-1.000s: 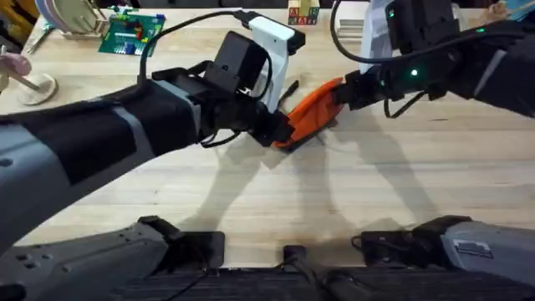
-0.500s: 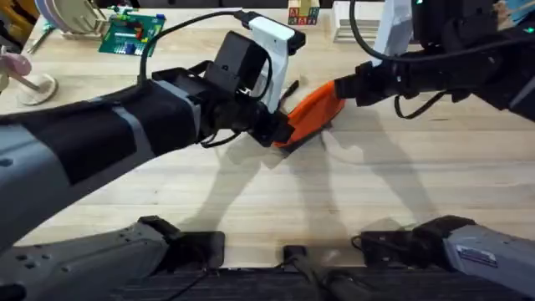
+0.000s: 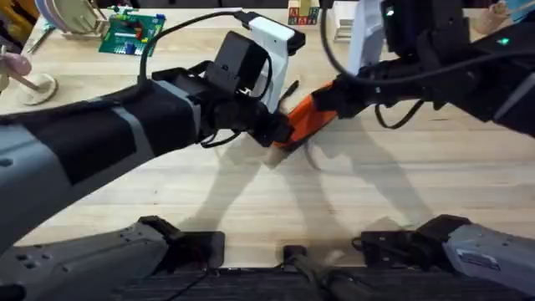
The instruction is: Unzip the bag, pick up the pens from the table one at a time and place them inside, then zip the bag closed.
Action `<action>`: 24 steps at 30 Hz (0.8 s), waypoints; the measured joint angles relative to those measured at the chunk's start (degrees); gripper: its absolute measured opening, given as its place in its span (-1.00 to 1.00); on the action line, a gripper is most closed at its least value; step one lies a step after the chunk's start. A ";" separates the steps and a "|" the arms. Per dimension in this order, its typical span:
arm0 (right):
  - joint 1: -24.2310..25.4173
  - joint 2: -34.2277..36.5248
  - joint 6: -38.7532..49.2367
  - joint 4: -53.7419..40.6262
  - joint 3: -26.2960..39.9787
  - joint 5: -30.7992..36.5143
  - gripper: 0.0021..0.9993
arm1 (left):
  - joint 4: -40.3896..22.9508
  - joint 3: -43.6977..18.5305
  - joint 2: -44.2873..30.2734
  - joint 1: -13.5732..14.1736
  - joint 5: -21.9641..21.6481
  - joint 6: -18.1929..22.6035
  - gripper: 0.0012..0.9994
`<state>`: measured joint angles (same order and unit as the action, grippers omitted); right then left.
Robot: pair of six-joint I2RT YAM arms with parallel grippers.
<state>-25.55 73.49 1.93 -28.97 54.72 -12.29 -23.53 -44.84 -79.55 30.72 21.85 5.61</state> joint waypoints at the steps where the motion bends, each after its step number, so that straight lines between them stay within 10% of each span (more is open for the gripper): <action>1: -0.87 0.00 0.00 0.16 0.00 0.00 -0.94 | 0.00 0.00 0.00 0.00 0.00 0.00 -0.92; 24: -11.97 -0.46 -0.92 1.77 0.00 2.25 -0.94 | -0.20 0.00 0.00 -0.11 -0.02 1.25 -0.92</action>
<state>-37.52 73.03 1.02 -27.20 54.72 -10.04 -23.73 -44.84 -79.55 30.61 21.82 6.85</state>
